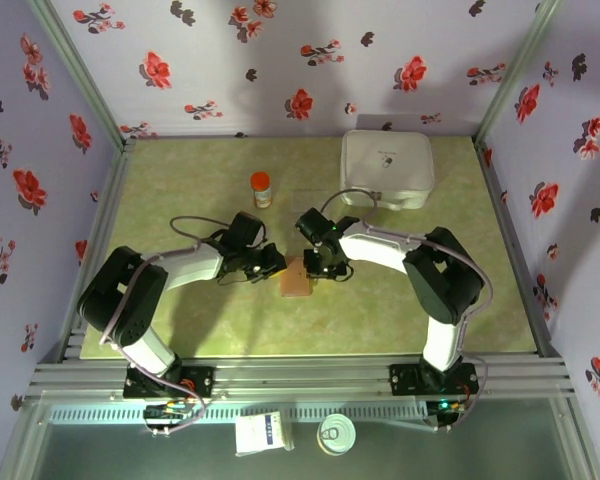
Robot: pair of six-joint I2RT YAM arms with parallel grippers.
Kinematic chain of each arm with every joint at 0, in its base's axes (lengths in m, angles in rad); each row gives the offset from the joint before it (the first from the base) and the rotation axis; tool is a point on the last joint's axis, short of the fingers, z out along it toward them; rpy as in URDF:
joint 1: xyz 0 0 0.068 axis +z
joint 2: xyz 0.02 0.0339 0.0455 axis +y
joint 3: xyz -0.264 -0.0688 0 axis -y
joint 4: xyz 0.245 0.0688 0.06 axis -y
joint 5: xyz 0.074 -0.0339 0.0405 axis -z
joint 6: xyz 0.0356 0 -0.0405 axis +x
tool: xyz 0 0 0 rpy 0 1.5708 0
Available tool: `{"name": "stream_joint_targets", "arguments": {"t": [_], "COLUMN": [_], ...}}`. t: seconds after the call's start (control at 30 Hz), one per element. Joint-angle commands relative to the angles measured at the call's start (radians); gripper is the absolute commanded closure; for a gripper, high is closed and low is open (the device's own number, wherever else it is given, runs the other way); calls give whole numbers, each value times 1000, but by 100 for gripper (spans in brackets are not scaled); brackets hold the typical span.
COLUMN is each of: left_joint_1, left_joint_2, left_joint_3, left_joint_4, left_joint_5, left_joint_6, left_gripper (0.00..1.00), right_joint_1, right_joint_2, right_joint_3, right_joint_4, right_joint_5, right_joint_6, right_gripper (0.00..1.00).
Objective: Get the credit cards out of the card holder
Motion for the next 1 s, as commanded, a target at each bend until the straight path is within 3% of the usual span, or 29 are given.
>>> {"name": "stream_joint_targets", "arguments": {"t": [0.0,0.3,0.6,0.97], "left_joint_1": [7,17,79,163], "left_joint_2": [-28,-52,-94,-181], "left_joint_3": [26,20,23,10], "left_joint_4": [-36,-37,-95,-145], "left_joint_5": [-18,-24,-25,-4], "left_joint_6": [27,31,93,164], "left_gripper": [89,90,88,86], "right_joint_1": [-10,-16,-35,-28], "right_joint_2": [26,8,-65,-124], "right_joint_3": [-30,-54,26,135], "right_joint_4": [52,80,-78,-197], "right_joint_5": [-38,-47,43,39], "right_joint_6": [28,41,-1,-30], "right_gripper": [77,90,92,92]}}
